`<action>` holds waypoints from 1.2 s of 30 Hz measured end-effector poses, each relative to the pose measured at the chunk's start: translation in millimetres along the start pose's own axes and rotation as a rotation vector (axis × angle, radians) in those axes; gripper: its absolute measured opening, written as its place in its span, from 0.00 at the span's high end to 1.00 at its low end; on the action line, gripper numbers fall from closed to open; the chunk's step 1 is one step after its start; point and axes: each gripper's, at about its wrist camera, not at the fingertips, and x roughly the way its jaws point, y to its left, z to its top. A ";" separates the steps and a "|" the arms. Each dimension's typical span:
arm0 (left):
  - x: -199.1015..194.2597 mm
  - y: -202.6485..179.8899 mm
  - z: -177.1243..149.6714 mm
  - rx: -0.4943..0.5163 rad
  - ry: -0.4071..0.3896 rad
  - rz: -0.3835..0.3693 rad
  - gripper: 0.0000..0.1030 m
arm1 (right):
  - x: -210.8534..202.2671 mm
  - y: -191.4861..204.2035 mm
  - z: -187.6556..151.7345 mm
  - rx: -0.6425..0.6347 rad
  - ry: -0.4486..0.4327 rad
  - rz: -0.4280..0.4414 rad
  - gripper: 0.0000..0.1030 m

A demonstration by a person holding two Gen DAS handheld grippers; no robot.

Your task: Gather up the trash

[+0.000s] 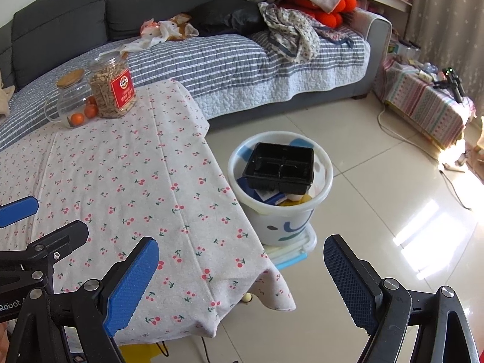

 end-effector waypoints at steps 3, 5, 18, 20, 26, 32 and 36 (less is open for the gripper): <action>0.3 0.1 -0.2 0.000 -0.001 -0.001 0.12 | 0.1 0.2 0.5 0.001 0.001 0.000 0.10; 0.6 -0.1 -0.3 0.000 -0.001 -0.001 0.12 | 0.2 0.1 0.6 0.000 0.001 -0.001 0.10; 1.4 -1.6 0.0 0.006 -0.003 -0.003 0.12 | -0.6 -0.1 -1.1 -0.003 0.001 -0.005 0.10; 1.2 -1.6 -0.2 0.005 -0.001 -0.003 0.12 | -0.9 -0.2 -1.1 -0.003 0.001 -0.005 0.10; 0.5 -1.7 0.3 0.010 -0.009 -0.004 0.12 | -0.7 -1.1 -1.9 -0.003 0.003 -0.007 0.10; -0.8 -1.0 1.3 0.025 -0.020 -0.003 0.12 | -1.5 -3.0 -2.9 -0.004 0.001 -0.014 0.10; -0.9 0.5 1.0 0.023 -0.021 -0.010 0.12 | -1.7 -2.8 -3.0 -0.007 0.001 -0.015 0.10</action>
